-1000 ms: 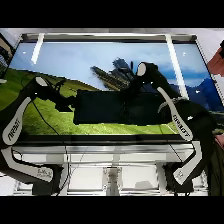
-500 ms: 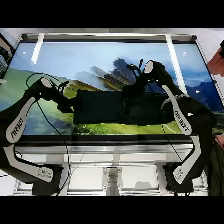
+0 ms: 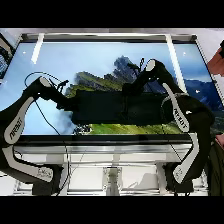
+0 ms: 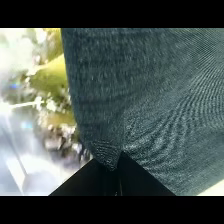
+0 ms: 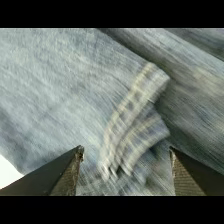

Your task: Fold the clothes and pants, and hang the long-sleeved shirts on hangers.

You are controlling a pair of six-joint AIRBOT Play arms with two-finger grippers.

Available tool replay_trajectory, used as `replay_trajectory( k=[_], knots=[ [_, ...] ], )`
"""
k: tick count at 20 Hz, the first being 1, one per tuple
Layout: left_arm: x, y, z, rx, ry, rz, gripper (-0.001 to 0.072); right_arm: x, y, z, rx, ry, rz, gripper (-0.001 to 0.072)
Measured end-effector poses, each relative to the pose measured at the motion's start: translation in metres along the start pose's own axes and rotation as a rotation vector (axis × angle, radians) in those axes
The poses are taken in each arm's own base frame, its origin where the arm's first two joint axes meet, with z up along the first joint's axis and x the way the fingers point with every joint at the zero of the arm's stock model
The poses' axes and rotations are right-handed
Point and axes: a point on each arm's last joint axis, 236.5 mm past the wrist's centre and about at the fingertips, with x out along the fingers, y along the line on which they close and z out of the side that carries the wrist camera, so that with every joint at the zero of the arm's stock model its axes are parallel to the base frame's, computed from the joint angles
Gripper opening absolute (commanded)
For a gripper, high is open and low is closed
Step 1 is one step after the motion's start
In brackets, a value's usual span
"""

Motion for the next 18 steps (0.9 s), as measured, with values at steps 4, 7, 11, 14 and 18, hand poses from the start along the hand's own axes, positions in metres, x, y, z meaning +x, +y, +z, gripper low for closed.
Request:
replay_trajectory(
  k=[4,7,11,14,18],
  knots=[
    [-0.056,0.032,-0.012,0.002,-0.030,0.150,0.0020,-0.036,-0.006,0.006,-0.008,-0.017,0.002,0.0583],
    [-0.109,0.064,-0.031,0.007,-0.031,0.357,0.0021,-0.062,-0.010,0.013,-0.015,-0.051,-0.004,0.0583],
    [-0.171,0.068,-0.045,0.001,-0.053,0.503,0.0021,-0.076,-0.013,0.013,-0.014,-0.056,-0.006,0.0583],
    [-0.198,0.038,-0.042,0.021,-0.104,0.478,0.0021,-0.079,-0.013,0.009,-0.012,-0.043,-0.005,0.0583],
    [-0.212,-0.038,-0.026,0.138,-0.205,0.335,0.0020,-0.081,-0.015,0.003,-0.010,-0.015,-0.010,0.0583]
  ],
)
